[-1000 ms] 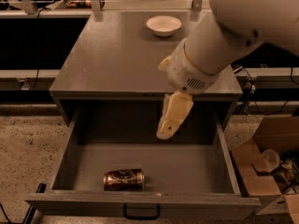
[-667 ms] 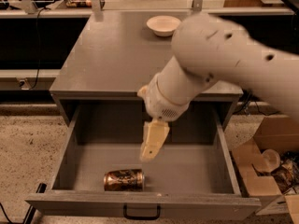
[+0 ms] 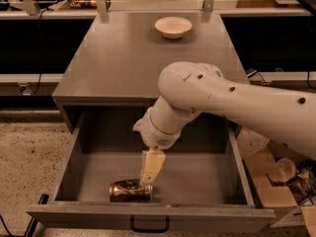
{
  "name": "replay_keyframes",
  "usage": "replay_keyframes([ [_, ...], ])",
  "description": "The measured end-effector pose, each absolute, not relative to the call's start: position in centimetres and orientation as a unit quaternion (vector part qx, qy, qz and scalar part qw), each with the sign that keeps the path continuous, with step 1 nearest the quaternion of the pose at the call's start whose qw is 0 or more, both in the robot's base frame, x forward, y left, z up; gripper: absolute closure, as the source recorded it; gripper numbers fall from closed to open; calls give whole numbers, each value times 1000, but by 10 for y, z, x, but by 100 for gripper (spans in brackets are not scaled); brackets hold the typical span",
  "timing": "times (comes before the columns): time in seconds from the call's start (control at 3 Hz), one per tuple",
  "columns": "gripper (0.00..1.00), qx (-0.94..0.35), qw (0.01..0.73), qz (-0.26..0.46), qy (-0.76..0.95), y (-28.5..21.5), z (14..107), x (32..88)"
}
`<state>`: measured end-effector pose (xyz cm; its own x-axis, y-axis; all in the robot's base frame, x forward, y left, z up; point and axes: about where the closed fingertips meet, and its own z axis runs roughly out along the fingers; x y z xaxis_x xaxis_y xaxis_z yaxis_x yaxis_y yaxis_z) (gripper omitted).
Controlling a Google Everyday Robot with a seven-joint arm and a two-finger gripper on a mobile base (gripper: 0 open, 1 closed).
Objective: Pick orange can from top drawer and place on counter
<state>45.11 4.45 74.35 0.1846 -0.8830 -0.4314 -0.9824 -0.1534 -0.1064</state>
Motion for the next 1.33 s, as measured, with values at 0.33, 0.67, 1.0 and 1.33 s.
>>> replay_keyframes([
  [0.33,26,-761,174,125,613,45,735,456],
  [0.67,27,-772,158,131,602,52,717,451],
  [1.0,28,-777,137,143,597,60,692,439],
  [1.33,31,-778,117,151,599,63,670,426],
])
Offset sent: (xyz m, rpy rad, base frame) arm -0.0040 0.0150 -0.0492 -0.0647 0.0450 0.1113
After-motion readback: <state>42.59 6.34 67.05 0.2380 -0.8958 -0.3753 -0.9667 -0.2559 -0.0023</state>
